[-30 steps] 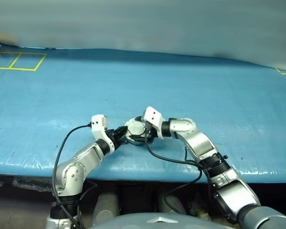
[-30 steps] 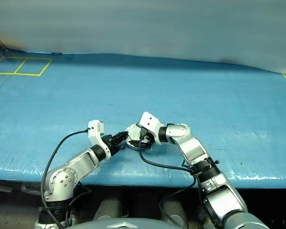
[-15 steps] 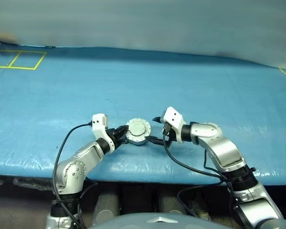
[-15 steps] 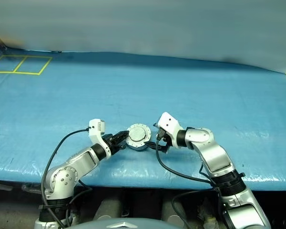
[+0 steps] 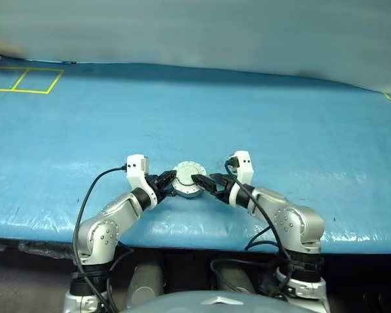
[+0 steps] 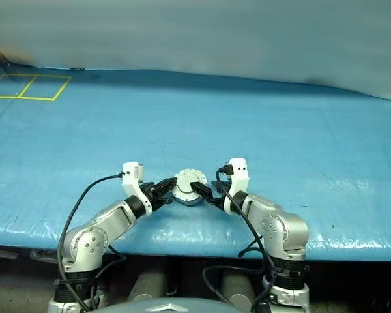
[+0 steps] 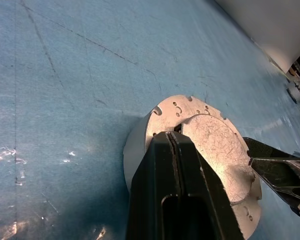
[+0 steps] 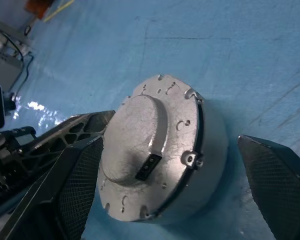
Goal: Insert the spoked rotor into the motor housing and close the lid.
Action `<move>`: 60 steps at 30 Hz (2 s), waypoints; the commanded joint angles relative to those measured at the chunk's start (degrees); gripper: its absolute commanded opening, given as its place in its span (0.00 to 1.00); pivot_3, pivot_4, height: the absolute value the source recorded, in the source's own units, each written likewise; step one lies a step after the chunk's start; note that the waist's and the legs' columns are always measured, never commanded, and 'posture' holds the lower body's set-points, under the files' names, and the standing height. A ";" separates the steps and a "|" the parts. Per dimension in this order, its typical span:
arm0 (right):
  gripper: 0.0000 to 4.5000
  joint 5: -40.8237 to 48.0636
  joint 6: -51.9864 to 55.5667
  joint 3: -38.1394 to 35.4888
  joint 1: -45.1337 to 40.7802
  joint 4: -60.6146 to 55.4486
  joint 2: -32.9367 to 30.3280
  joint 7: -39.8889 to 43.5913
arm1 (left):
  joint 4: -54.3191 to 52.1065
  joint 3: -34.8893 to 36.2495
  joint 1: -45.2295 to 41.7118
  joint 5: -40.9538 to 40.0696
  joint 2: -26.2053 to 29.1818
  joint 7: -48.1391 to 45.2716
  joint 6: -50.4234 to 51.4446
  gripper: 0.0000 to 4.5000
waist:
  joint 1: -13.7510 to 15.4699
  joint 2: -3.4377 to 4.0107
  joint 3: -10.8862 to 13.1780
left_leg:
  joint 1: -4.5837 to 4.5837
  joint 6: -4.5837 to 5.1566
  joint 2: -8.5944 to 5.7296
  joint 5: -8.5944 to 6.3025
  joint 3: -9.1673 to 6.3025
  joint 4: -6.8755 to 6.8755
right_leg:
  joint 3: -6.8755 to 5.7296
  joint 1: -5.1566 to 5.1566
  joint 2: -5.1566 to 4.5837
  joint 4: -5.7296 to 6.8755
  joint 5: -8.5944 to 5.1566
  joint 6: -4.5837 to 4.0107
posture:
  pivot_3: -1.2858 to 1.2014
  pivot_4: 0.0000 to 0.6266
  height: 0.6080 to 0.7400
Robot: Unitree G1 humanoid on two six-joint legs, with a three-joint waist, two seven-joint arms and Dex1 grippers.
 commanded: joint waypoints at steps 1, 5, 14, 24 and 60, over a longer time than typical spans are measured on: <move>1.00 5.41 5.13 -6.44 -1.74 -1.64 3.94 -3.54 | 0.35 -0.52 -0.21 1.11 0.56 -0.45 -0.13 0.00 | 0.01 0.00 0.00 | -0.05 0.05 -0.06 0.03 -0.03 0.01 | -0.04 0.01 0.00 0.00 0.01 0.02 | 0.52 0.24 1.00; 1.00 9.68 10.52 -11.92 -2.55 0.58 7.81 -6.58 | 0.28 -0.52 -0.18 1.51 0.57 -0.72 -0.28 0.00 | -0.15 0.00 0.00 | -0.11 0.12 -0.18 0.05 -0.01 -0.02 | -0.05 0.03 0.22 0.01 0.11 0.21 | 0.52 0.24 1.00; 1.00 14.50 16.49 -16.04 -2.14 4.74 11.17 -10.19 | 0.15 -0.56 0.05 1.88 0.50 -0.78 -0.57 0.00 | -0.27 0.02 0.00 | -0.11 0.14 -0.13 0.06 -0.02 -0.01 | 0.06 0.03 0.43 0.01 0.32 0.60 | 0.52 0.24 1.00; 1.00 20.25 14.05 -15.98 -1.40 9.41 13.43 -12.60 | 0.65 -0.75 0.12 2.73 0.43 -1.25 -1.06 0.00 | -0.38 0.03 -0.01 | -0.10 0.13 -0.02 0.07 -0.01 0.00 | 0.10 0.02 0.54 0.01 0.33 0.61 | 0.52 0.24 1.00; 0.25 42.25 4.38 -10.14 3.72 14.25 9.22 -27.94 | 1.20 9.49 -1.92 -3.07 -3.14 2.55 -1.93 0.35 | -0.73 0.05 -0.02 | -0.17 0.14 0.02 0.07 0.02 -0.02 | 0.16 -0.01 0.62 -0.01 0.36 0.68 | 0.52 0.24 1.00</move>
